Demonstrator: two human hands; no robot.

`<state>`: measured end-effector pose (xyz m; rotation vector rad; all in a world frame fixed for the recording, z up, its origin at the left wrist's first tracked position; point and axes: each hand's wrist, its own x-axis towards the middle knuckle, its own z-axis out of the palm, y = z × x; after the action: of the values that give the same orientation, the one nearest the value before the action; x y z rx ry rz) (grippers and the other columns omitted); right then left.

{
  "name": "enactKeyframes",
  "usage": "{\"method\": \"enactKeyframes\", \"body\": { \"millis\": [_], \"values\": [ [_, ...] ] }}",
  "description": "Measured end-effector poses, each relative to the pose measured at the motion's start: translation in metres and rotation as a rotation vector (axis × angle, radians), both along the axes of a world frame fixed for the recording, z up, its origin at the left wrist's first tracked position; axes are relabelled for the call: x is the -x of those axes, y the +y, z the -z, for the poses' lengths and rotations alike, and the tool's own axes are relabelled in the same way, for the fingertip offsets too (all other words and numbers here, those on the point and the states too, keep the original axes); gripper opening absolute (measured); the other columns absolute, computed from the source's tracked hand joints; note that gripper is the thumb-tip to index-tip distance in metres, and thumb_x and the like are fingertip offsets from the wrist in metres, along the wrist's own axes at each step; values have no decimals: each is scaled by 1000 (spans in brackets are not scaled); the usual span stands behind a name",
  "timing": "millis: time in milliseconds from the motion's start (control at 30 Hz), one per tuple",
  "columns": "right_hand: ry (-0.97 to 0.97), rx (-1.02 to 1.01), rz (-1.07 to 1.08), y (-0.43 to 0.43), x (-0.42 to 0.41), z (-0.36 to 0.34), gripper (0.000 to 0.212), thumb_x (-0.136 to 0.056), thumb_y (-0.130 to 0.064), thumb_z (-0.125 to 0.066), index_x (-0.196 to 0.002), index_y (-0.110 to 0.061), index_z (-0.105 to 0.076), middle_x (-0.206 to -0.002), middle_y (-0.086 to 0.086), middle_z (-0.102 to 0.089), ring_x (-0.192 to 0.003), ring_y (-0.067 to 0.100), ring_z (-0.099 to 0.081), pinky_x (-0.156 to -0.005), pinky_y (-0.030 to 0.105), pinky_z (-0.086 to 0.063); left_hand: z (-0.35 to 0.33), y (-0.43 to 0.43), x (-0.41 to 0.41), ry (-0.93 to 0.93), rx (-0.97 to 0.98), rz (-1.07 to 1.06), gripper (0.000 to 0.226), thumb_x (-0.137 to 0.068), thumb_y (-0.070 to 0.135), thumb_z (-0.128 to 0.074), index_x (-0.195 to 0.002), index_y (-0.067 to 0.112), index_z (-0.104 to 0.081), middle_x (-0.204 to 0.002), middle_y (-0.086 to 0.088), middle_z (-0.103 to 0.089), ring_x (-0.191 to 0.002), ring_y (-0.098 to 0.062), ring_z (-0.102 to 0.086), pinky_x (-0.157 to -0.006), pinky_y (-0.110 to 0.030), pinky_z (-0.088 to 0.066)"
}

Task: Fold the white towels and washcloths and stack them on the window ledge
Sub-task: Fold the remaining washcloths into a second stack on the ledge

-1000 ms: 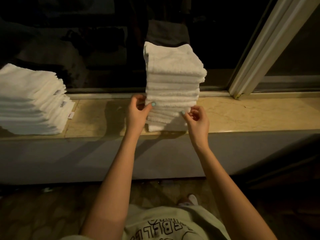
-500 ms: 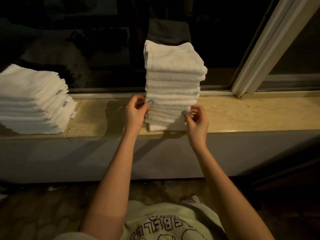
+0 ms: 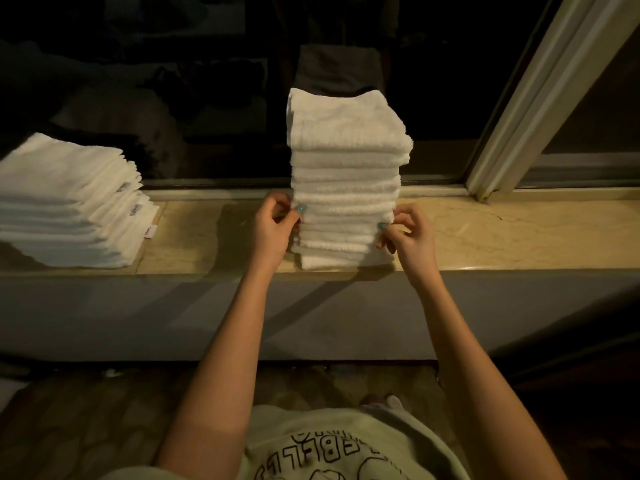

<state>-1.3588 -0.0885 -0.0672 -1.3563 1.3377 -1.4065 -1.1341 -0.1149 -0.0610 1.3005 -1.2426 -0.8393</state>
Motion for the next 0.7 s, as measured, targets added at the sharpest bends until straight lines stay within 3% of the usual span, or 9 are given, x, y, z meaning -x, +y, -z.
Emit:
{"method": "enactKeyframes", "body": {
  "millis": [100,200,333,533,700],
  "values": [
    [24,-14,67,-1,-4,7,14,-88,-15,-65,-99,-16,-56,-93,11,-62,-82,24,-61,-70,35,-55,1,3,1,67,-63,-12,16,-87,10,-66,-94,18,-54,-89,3,-61,-80,-7,-58,-71,-23,-48],
    [60,-80,81,6,-5,12,30,-87,-27,-67,-112,-16,-53,-103,6,-62,-91,17,-62,-71,23,-53,7,12,6,62,-229,36,34,-85,17,-70,-115,12,-53,-101,8,-60,-88,-1,-58,-70,-13,-45],
    [126,-137,65,9,-4,19,39,-81,-40,-71,-111,-20,-55,-120,5,-54,-103,14,-59,-80,31,-57,16,16,11,17,-222,3,30,-84,10,-70,-111,8,-56,-105,-2,-63,-94,-13,-60,-72,-14,-47],
    [29,-136,135,27,-17,22,41,-85,-25,-71,-120,-16,-51,-105,-11,-60,-96,2,-61,-81,21,-54,31,21,16,-38,-211,-113,37,-80,11,-74,-111,2,-57,-103,-4,-62,-90,-12,-58,-65,-6,-42],
    [35,-116,176,26,-22,22,21,-89,-24,-65,-109,-20,-59,-100,-11,-64,-92,0,-62,-82,22,-54,34,28,15,58,-159,-96,22,-84,9,-70,-102,11,-58,-97,3,-63,-84,-3,-59,-66,-9,-47]
  ]
}}
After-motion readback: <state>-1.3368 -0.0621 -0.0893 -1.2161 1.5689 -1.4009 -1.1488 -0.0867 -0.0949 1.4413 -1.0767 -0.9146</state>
